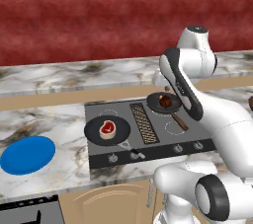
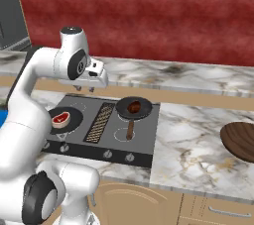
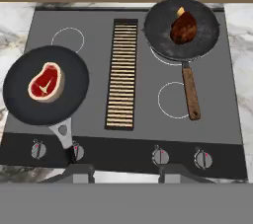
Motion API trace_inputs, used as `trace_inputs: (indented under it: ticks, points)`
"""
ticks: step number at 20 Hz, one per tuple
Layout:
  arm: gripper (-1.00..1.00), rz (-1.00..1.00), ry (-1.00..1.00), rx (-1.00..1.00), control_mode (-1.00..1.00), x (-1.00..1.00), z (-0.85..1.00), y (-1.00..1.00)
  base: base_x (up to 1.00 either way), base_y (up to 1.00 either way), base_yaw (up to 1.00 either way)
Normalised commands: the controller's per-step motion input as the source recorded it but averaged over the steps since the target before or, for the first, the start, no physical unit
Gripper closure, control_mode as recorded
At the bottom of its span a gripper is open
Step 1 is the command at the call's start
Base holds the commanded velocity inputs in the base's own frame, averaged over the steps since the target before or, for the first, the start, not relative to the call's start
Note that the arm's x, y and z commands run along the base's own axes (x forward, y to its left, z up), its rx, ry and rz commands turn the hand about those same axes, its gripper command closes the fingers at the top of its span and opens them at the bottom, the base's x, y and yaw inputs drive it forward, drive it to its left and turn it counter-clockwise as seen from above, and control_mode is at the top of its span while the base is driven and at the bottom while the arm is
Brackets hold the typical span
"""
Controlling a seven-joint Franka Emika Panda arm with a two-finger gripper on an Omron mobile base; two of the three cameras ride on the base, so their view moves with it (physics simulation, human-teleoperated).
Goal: Place one of the steaks on the plate and the other in the bowl. Then place the bowl in the fridge.
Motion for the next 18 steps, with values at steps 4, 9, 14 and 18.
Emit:
trace_inputs:
  ticks: [4,9,14,18]
  points:
    - [-1.0,-0.01,0.0,-0.01,-1.0,0.52,-0.25,-0.22,0.0,0.0,0.0]
    - [-1.0,-0.12,0.24,-0.11,-1.0,0.59,-0.25,-0.22,0.0,0.0,0.0]
    - [-1.0,-0.07,0.21,-0.01,-1.0,0.8,-0.1,-0.49,0.0,0.0,0.0]
    - [-1.0,0.0,0.04,0.0,-1.0,0.69,-0.19,-0.42,0.0,0.0,0.0]
